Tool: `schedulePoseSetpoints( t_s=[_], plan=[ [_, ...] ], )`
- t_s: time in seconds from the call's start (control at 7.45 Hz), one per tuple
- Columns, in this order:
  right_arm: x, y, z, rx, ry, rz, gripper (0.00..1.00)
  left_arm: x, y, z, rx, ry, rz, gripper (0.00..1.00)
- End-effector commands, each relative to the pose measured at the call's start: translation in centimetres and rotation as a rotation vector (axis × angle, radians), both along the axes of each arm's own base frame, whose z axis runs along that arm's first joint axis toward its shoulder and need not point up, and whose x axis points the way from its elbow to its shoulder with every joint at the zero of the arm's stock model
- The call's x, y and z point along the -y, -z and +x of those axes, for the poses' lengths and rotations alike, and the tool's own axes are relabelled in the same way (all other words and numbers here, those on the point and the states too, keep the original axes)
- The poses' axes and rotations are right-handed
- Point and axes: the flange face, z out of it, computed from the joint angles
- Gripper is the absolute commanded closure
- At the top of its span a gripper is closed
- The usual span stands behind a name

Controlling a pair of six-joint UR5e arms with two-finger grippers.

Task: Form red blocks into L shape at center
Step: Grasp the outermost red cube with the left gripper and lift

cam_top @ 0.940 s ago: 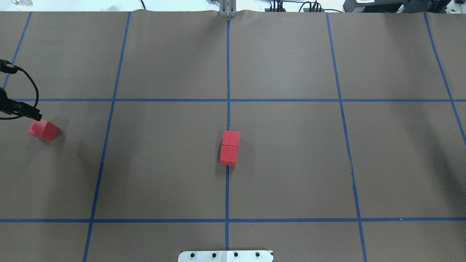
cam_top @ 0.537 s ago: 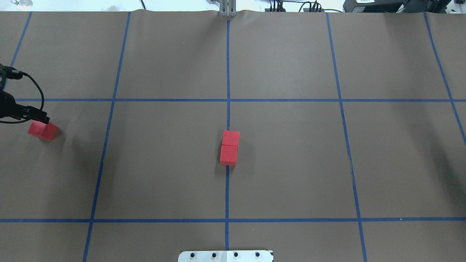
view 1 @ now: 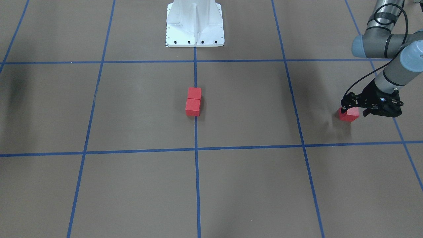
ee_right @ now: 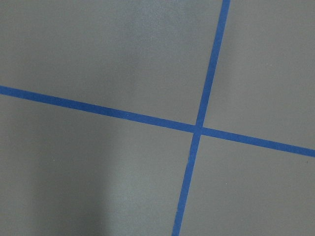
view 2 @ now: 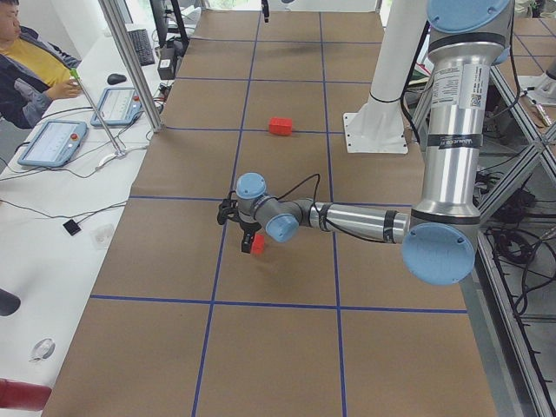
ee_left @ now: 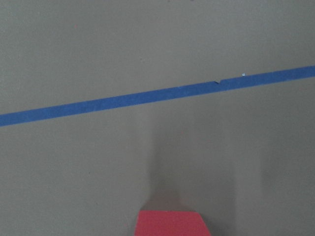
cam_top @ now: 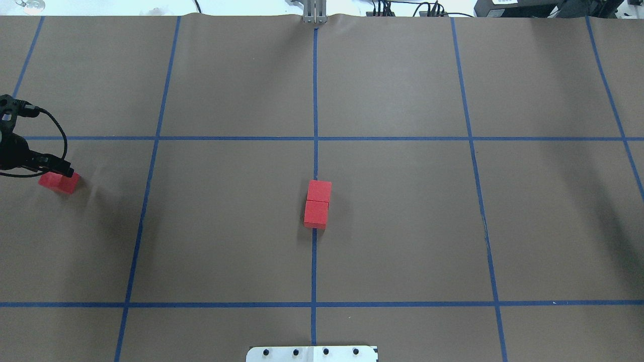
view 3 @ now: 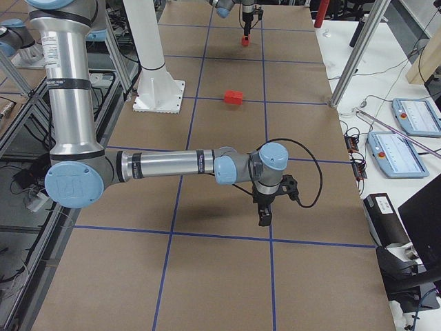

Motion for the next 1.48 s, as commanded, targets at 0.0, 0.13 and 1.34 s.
schedulePoseSetpoints(
  t_s=[0.0,0.13,1.34],
  plan=[
    [0.0,0.1,-0.1,0.0,0.001,0.0,0.0,-0.7,-0.6,0.8,0.009,-0.02,-0.001,0.4],
    [0.1,0.2,0.0,0.001,-0.001,0.003,0.0,-0.9,-0.4,1.1,0.007,-0.026,0.003,0.37],
    [0.1,0.2,-0.1,0.001,-0.003,0.001,0.0,2.8,7.9,4.0,-0.068,-0.058,0.163,1.0]
  ],
)
